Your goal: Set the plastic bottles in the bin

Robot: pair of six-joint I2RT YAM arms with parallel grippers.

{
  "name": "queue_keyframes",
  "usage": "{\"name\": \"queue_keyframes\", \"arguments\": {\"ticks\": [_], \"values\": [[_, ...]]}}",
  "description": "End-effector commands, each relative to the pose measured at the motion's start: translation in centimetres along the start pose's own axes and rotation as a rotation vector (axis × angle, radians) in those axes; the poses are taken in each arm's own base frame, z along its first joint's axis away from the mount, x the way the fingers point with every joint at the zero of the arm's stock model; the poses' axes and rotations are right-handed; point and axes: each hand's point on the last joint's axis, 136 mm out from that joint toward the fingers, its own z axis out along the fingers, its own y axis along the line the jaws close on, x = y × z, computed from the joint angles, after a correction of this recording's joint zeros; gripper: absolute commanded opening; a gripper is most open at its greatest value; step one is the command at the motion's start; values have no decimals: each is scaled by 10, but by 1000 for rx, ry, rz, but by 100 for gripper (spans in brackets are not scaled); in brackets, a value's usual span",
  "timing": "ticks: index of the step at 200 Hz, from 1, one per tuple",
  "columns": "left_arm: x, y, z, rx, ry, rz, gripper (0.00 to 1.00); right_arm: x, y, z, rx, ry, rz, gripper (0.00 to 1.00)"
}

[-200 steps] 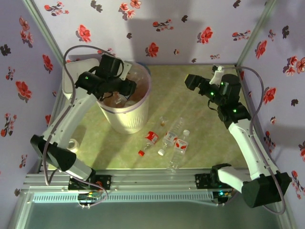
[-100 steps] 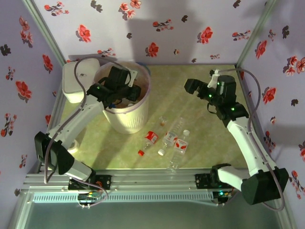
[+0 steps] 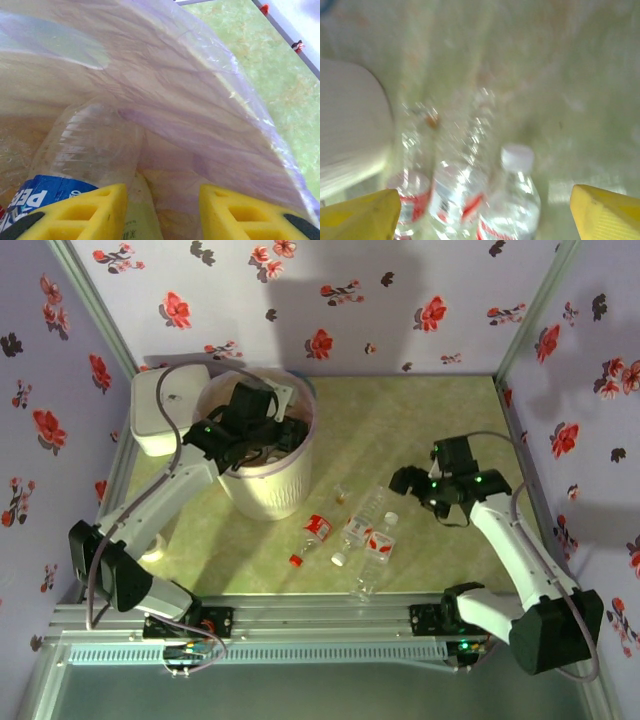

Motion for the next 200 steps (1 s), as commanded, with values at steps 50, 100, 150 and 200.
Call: {"name": "queue_keyframes", "arguments": {"ticks": [50,100,150,200], "values": [[-29,-4,-45,-17,-72,67,71,80,-21,30,47,256,119,82],[-39,-10,-65,0,-143,98,77,90,-17,50,47,341,105,88],[-38,-7,-73,-9,-162,106,78,90,-31,71,115,366,91,88],[-34,-2,-68,-31,-157,106,79,85,-40,77,157,352,75,83]]}}
